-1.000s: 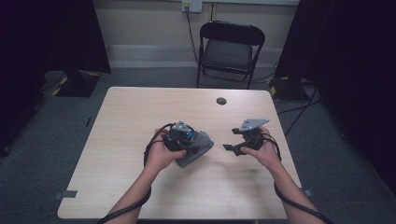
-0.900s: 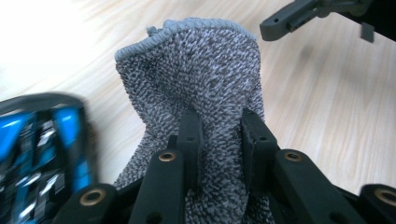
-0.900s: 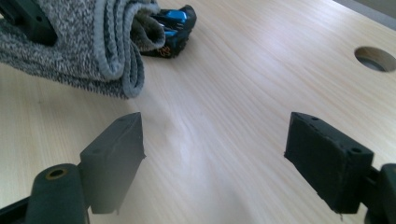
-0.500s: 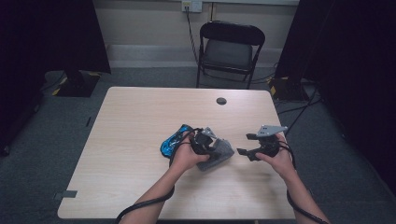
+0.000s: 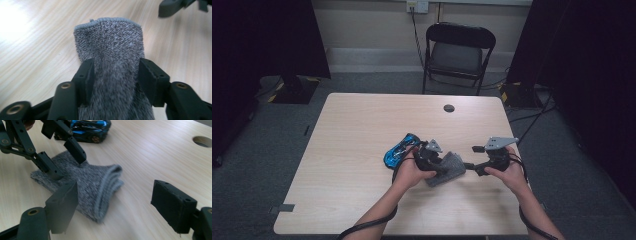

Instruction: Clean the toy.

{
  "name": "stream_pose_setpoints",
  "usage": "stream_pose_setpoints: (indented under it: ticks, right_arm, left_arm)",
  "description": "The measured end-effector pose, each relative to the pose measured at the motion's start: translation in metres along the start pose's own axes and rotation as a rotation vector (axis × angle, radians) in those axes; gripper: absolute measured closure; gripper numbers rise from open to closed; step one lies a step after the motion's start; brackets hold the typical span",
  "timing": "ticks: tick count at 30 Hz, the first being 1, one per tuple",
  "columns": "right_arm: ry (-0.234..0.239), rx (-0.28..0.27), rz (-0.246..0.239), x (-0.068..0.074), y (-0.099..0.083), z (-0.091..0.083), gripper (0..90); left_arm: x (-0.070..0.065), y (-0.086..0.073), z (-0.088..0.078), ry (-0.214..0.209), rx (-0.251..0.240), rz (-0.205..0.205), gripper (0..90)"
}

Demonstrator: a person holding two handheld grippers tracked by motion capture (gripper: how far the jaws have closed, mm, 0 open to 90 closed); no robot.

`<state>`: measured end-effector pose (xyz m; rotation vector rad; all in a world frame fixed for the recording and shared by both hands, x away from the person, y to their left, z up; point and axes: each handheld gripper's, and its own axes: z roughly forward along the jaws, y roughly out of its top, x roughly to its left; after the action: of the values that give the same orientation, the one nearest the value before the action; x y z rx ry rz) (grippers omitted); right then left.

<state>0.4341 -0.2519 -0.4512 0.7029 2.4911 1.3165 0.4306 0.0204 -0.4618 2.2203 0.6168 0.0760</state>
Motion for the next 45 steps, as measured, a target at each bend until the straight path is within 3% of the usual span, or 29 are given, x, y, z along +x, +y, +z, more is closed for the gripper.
stream_pose_setpoints:
  ticks: [5,10,13,15,19,23,30,34,37,39,45]
  right_arm:
    - [0.039,-0.008,-0.037,0.011,0.012,0.015,22.1]
    - [0.087,0.008,-0.068,0.019,0.020,0.034,24.5]
    - [0.125,0.017,-0.084,0.023,0.023,0.045,26.4]
    - [0.141,0.036,-0.101,0.025,0.024,0.051,27.9]
    - [0.155,0.070,-0.115,0.024,0.020,0.058,28.7]
    - [0.160,0.095,-0.114,0.025,0.015,0.058,29.0]
    - [0.148,0.113,-0.099,0.025,-0.001,0.049,29.1]
    - [0.126,0.127,-0.087,0.027,-0.010,0.045,30.9]
    - [0.083,0.147,-0.066,0.027,-0.017,0.044,33.3]
    - [0.065,0.126,-0.025,0.026,-0.020,0.043,36.0]
    - [0.010,0.109,-0.023,0.027,-0.025,0.045,50.0]
  left_arm:
    - [-0.003,-0.013,-0.021,0.014,-0.011,-0.014,47.7]
    - [-0.010,-0.029,-0.031,0.002,-0.013,-0.029,50.4]
    - [-0.016,-0.037,-0.032,-0.004,0.017,-0.024,54.4]
    - [-0.019,-0.042,-0.031,0.002,0.035,-0.013,52.1]
    - [-0.019,-0.049,-0.025,-0.005,0.042,-0.040,49.7]
    - [-0.013,-0.049,-0.020,0.034,0.050,-0.044,49.1]
    - [0.002,-0.041,-0.012,0.088,0.023,-0.070,48.9]
    - [0.008,-0.033,-0.002,0.099,0.022,-0.058,49.1]
    - [0.010,-0.026,0.001,0.093,0.023,-0.044,48.9]
    - [0.010,-0.022,-0.002,0.086,0.012,-0.044,46.1]
    - [0.016,-0.013,-0.026,0.116,-0.014,-0.031,34.2]
